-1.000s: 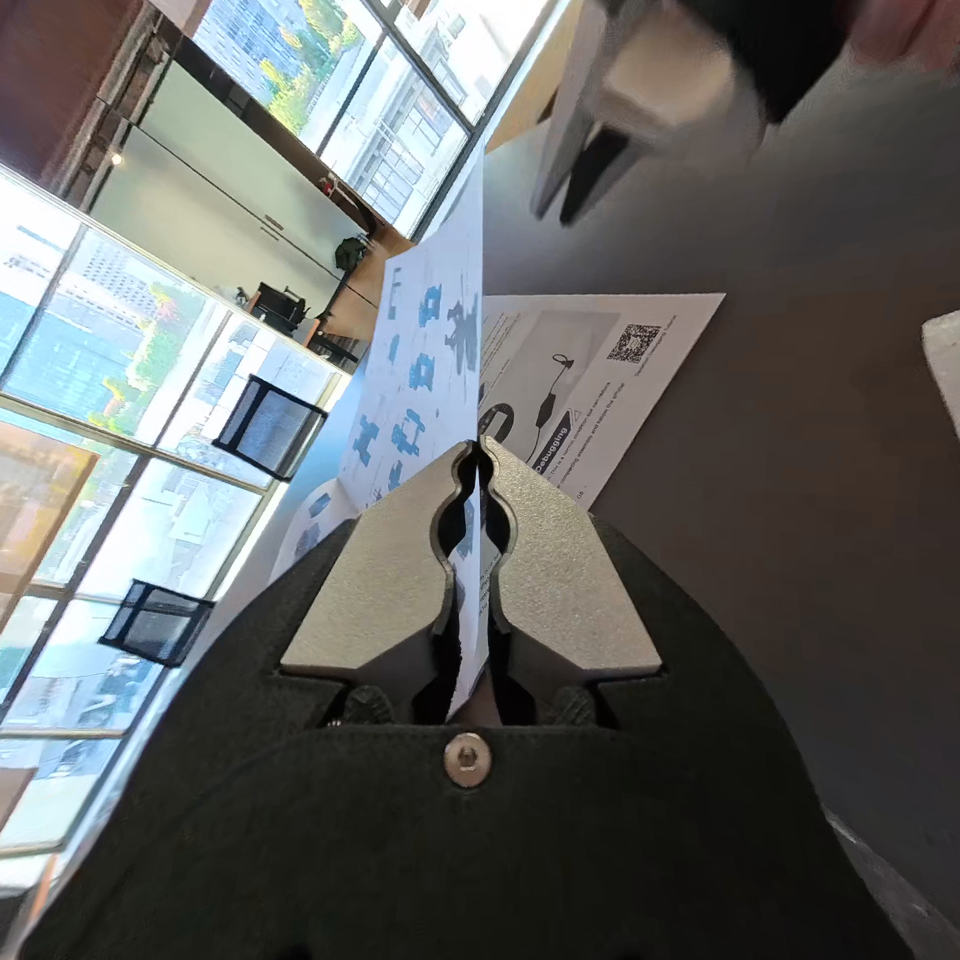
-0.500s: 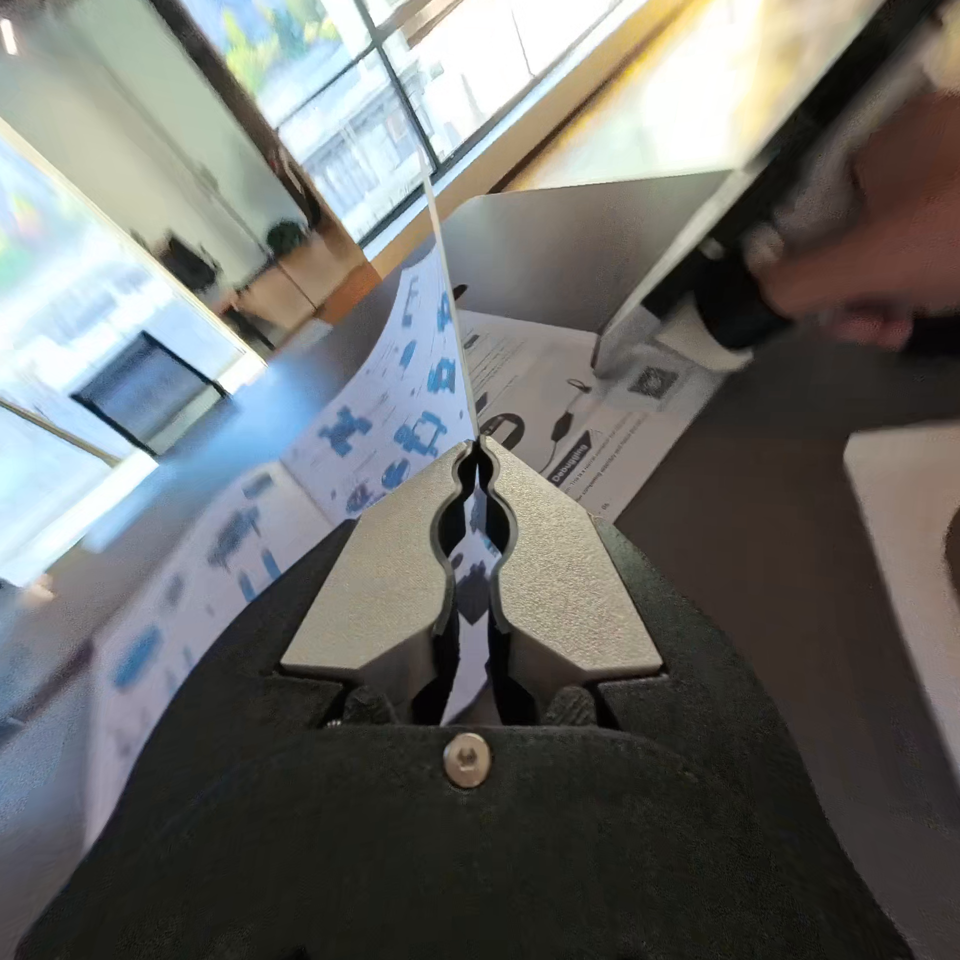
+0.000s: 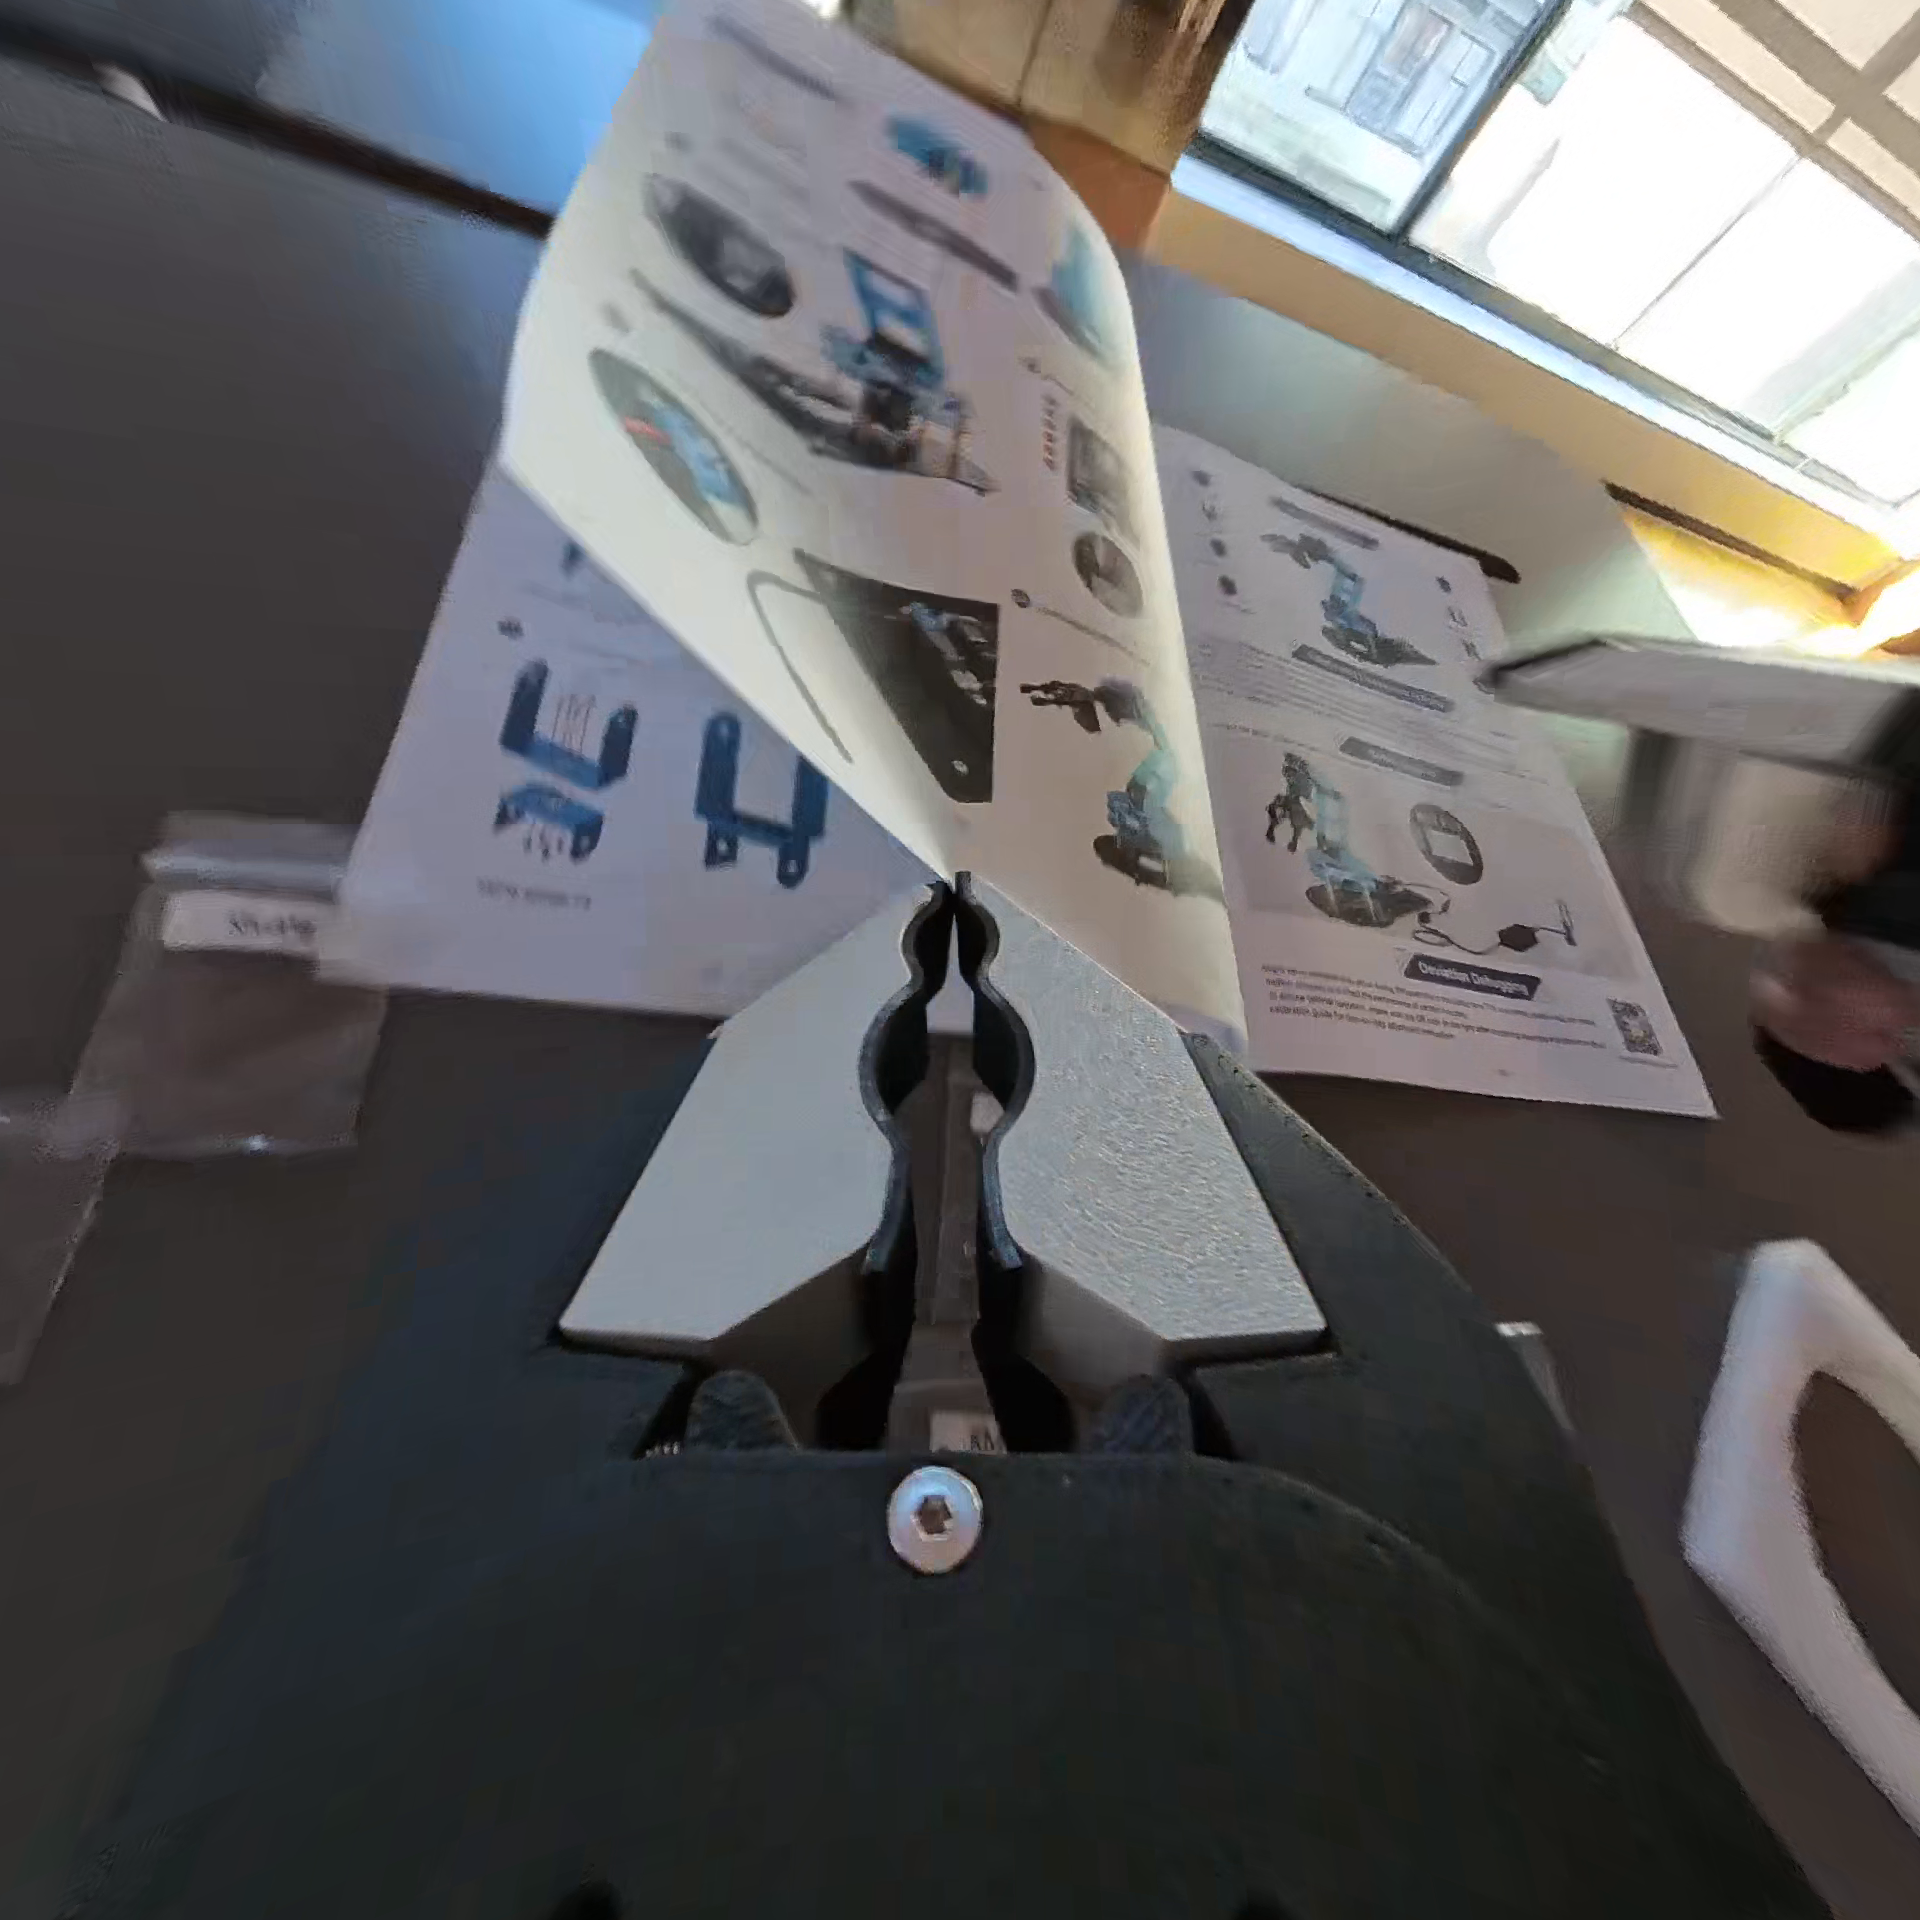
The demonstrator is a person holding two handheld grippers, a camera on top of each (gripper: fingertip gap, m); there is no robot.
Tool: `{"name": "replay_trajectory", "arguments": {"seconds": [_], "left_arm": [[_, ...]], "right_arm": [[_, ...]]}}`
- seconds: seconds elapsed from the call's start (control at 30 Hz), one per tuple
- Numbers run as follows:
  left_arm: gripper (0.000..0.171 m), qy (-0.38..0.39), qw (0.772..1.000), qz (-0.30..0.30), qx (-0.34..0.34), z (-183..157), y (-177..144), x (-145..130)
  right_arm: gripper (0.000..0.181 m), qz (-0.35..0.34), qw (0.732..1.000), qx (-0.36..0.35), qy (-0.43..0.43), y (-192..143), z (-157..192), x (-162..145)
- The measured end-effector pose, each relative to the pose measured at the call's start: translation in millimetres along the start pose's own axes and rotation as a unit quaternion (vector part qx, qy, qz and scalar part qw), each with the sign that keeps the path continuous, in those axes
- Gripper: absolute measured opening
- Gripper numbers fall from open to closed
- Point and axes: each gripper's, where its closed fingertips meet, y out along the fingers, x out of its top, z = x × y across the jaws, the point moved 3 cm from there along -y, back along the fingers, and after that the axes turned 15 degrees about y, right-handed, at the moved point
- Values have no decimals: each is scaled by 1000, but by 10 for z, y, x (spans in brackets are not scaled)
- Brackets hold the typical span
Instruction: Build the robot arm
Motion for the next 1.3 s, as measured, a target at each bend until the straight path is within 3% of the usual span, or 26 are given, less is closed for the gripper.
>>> {"name": "replay_trajectory", "arguments": {"seconds": [0.13, 0.23, 0.33, 0.47, 0.6, 0.73, 1.0, 1.1, 1.3], "left_arm": [[13, -52, 996, 43, -56, -20, -74, -139], [20, -15, 998, 39, -37, 138, -271, -186], [6, 43, 998, 34, -44, 301, -493, -223], [0, 116, 989, 49, -73, 521, -576, -189], [0, 225, 970, 52, -72, 670, -386, -7], [0, 317, 942, 87, -62, 759, -56, -41], [0, 354, 921, 139, -77, 784, 121, -262], [0, 346, 923, 143, -85, 785, 118, -267], [0, 328, 929, 141, -97, 797, 105, -269]], "right_arm": [[10, 112, 994, 19, -2, 801, 60, -30], [6, 159, 987, -16, -12, 1034, -14, -104], [1, 173, 983, -45, -42, 1125, -88, -172], [0, 177, 984, -31, 15, 1152, -114, -176], [0, 185, 980, -10, 77, 1149, -113, -148], [5, 160, 974, 38, 153, 1162, -105, 76], [0, 88, 960, 42, 263, 1387, -603, 814], [0, 112, 952, -4, 286, 1553, -835, 810], [0, 121, 958, 5, 261, 1524, -665, 789]]}}
